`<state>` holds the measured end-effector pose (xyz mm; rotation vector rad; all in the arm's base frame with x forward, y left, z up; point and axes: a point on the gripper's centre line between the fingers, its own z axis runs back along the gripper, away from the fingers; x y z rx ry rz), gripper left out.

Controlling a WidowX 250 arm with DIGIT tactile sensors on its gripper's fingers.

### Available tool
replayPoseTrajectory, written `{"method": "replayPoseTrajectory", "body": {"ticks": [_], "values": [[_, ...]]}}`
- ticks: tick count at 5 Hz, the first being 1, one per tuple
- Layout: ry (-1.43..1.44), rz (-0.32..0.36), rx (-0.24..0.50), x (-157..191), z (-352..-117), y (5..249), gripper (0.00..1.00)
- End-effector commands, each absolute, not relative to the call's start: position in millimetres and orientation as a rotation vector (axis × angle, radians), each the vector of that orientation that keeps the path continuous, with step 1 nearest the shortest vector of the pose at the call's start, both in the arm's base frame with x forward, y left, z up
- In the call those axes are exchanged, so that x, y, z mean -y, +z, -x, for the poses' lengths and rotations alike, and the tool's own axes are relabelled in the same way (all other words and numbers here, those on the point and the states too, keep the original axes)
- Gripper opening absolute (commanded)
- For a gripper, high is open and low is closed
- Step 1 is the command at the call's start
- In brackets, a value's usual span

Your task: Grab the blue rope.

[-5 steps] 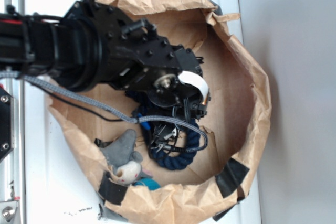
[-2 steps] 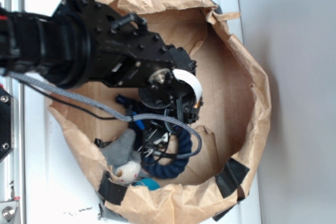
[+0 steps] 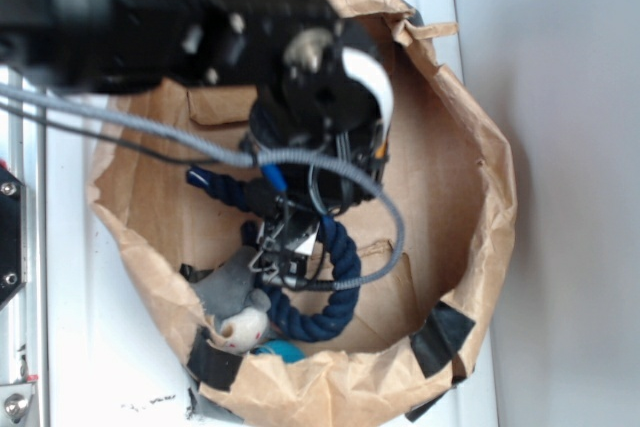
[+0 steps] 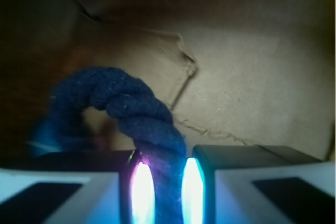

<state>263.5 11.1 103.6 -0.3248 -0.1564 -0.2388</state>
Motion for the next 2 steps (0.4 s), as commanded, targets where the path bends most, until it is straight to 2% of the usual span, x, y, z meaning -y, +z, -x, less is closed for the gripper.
{"method": "replayPoseTrajectory", "body": {"ticks": [1, 2], "values": [[-0.202, 0.302, 0.239, -19.0, -261.5, 150.2, 0.00], [-0.184, 0.271, 0.250, -17.1, -264.5, 148.7, 0.00]]}}
